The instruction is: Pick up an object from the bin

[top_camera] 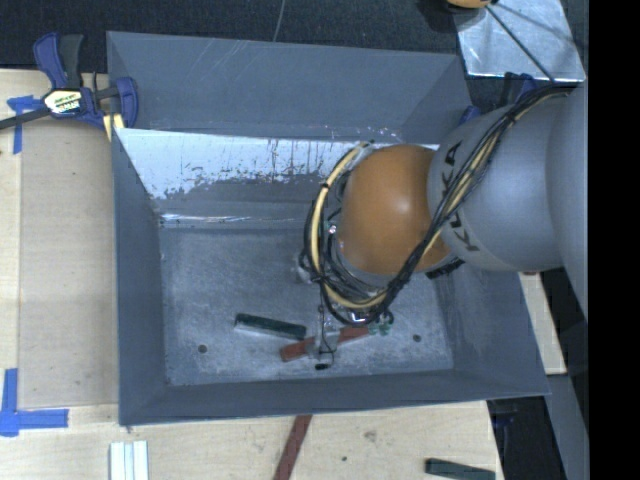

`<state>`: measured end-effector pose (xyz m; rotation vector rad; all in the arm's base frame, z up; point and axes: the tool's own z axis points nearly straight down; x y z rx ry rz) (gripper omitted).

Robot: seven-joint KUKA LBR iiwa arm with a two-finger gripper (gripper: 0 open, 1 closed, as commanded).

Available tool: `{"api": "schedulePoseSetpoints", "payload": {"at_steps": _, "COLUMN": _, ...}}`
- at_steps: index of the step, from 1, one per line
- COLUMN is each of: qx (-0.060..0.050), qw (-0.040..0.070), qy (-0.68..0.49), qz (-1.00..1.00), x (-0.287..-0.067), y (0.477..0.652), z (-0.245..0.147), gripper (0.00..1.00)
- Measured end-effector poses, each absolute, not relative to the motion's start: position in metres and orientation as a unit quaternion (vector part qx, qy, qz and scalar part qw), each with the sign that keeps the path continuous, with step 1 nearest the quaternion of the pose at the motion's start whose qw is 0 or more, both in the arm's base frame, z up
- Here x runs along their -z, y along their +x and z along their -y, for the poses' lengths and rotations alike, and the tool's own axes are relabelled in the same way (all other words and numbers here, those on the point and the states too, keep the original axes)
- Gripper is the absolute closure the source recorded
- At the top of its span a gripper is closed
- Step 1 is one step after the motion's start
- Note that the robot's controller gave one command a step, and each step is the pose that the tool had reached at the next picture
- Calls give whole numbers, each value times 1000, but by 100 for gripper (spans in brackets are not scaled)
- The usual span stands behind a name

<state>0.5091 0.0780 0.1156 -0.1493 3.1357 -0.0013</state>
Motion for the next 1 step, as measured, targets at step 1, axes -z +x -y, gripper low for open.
{"api": "schedulePoseSetpoints", "payload": {"at_steps": 1, "qx": -2, "qw": 1, "qy": -96, "qz": -995, "x": -89, "y": 519, "z": -89, "gripper": 0}}
